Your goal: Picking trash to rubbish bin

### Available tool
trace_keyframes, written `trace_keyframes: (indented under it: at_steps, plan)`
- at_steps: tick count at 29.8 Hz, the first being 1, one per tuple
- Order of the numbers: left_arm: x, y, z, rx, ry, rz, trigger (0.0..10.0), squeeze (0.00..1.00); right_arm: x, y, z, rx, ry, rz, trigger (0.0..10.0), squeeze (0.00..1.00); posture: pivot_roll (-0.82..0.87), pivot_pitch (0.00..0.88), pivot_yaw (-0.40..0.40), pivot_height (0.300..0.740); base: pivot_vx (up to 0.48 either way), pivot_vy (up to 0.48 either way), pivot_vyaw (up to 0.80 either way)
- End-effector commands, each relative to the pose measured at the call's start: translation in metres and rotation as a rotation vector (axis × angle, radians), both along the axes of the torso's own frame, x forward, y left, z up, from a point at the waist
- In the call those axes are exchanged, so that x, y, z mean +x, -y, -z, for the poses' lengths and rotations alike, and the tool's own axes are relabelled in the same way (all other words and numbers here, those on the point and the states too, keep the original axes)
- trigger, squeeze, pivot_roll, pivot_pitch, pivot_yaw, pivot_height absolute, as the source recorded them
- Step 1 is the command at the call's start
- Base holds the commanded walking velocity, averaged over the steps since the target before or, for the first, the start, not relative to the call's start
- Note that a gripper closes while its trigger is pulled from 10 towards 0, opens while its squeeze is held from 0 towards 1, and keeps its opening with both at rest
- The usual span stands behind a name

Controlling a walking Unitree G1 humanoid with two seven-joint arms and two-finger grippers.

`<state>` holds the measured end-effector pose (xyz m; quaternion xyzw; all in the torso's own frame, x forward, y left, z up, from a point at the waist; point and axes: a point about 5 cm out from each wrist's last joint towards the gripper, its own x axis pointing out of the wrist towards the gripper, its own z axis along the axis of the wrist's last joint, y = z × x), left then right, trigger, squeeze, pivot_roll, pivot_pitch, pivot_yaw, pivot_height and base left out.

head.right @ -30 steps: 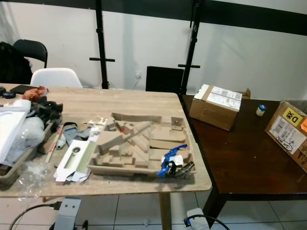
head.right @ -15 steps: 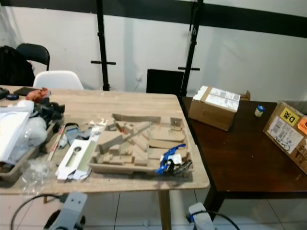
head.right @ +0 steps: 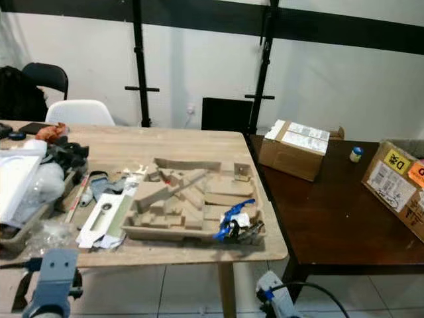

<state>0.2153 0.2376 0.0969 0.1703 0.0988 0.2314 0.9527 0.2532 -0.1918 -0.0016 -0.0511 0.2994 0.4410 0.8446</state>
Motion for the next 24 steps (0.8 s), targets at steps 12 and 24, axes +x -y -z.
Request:
trace_keyframes:
  at_steps: [12,24]
  plan:
    - [0.022,0.002,-0.055,-0.086,0.226,0.021,10.0,0.0,0.002,0.01,-0.066,0.212,0.015,-0.319,10.0,0.0,0.09,0.004,-0.076,0.74,0.0,0.0,0.0]
    - [0.043,0.0,-0.058,-0.113,0.182,0.073,10.0,0.0,0.018,-0.013,-0.137,0.456,0.208,-0.339,10.0,0.0,0.08,0.001,-0.068,0.74,0.0,0.0,0.0]
